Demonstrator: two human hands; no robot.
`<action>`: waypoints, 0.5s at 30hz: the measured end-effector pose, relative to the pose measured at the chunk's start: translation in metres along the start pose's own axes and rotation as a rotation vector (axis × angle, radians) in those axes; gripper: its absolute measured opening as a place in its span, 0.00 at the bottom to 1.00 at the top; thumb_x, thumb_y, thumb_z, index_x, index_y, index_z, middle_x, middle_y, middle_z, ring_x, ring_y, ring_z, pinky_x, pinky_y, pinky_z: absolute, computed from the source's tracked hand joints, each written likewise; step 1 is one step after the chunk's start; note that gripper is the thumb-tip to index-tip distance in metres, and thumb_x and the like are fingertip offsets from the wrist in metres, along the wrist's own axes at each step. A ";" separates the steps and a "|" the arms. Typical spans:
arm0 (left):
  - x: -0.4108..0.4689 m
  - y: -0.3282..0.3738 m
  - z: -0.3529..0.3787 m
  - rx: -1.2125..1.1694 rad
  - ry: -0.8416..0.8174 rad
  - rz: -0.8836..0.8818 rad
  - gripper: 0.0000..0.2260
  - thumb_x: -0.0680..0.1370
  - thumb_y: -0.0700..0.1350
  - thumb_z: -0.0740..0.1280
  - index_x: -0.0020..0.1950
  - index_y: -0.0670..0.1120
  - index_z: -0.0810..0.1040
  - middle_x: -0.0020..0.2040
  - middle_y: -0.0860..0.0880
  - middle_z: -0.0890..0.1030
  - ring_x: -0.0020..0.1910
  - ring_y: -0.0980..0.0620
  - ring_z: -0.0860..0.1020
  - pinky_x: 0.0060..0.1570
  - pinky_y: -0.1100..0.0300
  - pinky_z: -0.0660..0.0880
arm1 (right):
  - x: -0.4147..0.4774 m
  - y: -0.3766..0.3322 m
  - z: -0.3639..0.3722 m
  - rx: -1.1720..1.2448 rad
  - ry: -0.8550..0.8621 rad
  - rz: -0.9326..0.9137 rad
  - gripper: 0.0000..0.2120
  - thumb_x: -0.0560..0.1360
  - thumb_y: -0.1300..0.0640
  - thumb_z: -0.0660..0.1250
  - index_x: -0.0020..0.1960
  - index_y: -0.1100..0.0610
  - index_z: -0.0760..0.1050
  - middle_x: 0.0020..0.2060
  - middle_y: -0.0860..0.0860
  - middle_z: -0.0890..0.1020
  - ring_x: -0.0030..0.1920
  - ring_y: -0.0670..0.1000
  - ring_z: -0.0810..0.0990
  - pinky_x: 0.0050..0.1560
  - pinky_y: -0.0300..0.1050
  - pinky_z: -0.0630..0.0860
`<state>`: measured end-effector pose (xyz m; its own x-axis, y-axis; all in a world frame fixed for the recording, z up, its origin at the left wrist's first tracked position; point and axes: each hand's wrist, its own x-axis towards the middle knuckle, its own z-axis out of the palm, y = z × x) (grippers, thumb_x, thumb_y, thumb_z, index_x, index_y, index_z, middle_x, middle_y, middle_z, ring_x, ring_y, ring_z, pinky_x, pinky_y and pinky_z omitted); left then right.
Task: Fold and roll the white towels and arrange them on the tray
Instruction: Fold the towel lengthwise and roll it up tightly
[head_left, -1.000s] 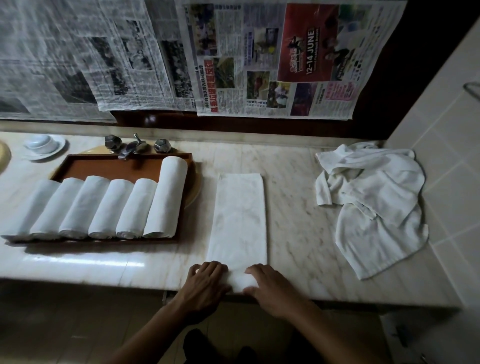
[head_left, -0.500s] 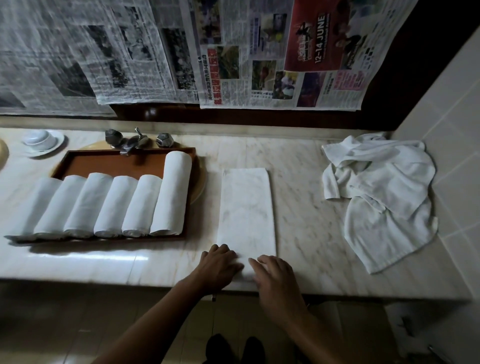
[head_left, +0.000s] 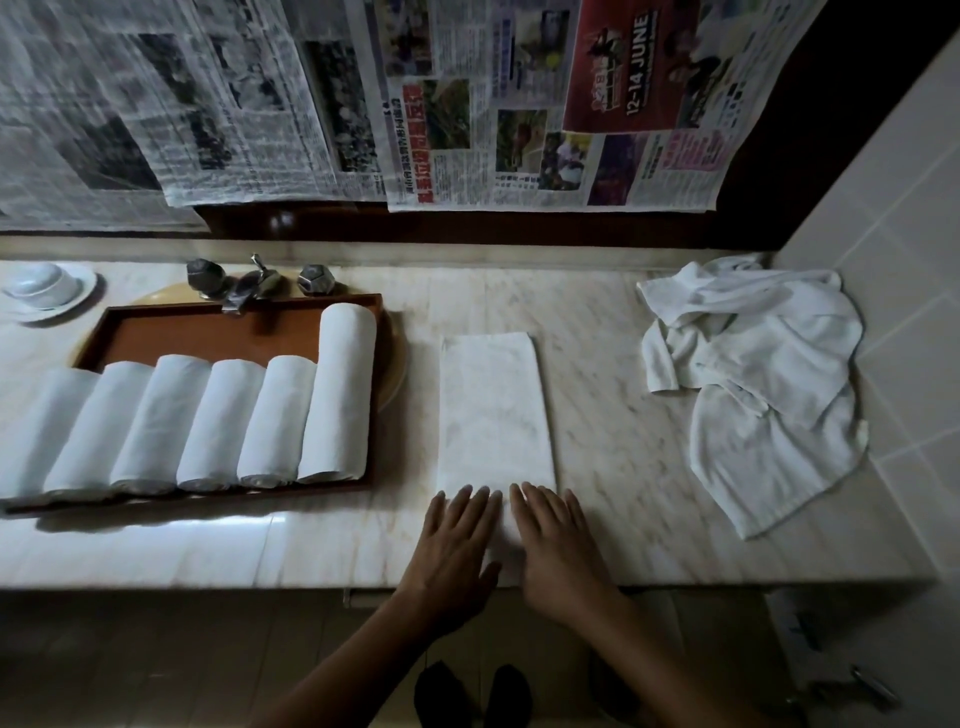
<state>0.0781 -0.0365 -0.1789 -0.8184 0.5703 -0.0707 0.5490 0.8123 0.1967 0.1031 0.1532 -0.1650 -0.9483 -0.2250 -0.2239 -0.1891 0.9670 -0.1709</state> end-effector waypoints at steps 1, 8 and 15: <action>0.003 -0.003 -0.001 0.003 -0.019 -0.003 0.35 0.77 0.60 0.60 0.81 0.44 0.63 0.78 0.44 0.68 0.77 0.42 0.67 0.76 0.44 0.55 | 0.003 -0.001 -0.006 0.000 -0.032 0.010 0.45 0.76 0.51 0.64 0.84 0.56 0.41 0.83 0.55 0.49 0.83 0.56 0.46 0.81 0.57 0.39; 0.022 -0.011 -0.005 -0.028 -0.033 -0.014 0.34 0.76 0.62 0.61 0.79 0.49 0.63 0.71 0.45 0.73 0.70 0.43 0.71 0.72 0.42 0.67 | 0.026 0.006 -0.026 0.060 -0.199 0.048 0.45 0.77 0.54 0.64 0.84 0.56 0.40 0.83 0.53 0.45 0.83 0.53 0.44 0.81 0.58 0.39; 0.033 -0.019 -0.007 -0.081 -0.010 -0.010 0.33 0.72 0.64 0.63 0.74 0.53 0.69 0.60 0.47 0.74 0.57 0.45 0.74 0.61 0.49 0.73 | 0.074 0.022 -0.069 0.336 -0.064 0.095 0.31 0.84 0.56 0.56 0.84 0.53 0.50 0.81 0.55 0.62 0.78 0.56 0.62 0.77 0.49 0.60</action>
<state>0.0396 -0.0338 -0.1783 -0.8217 0.5640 -0.0826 0.5253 0.8055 0.2743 0.0114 0.1662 -0.1193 -0.9378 -0.1529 -0.3117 0.0039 0.8931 -0.4499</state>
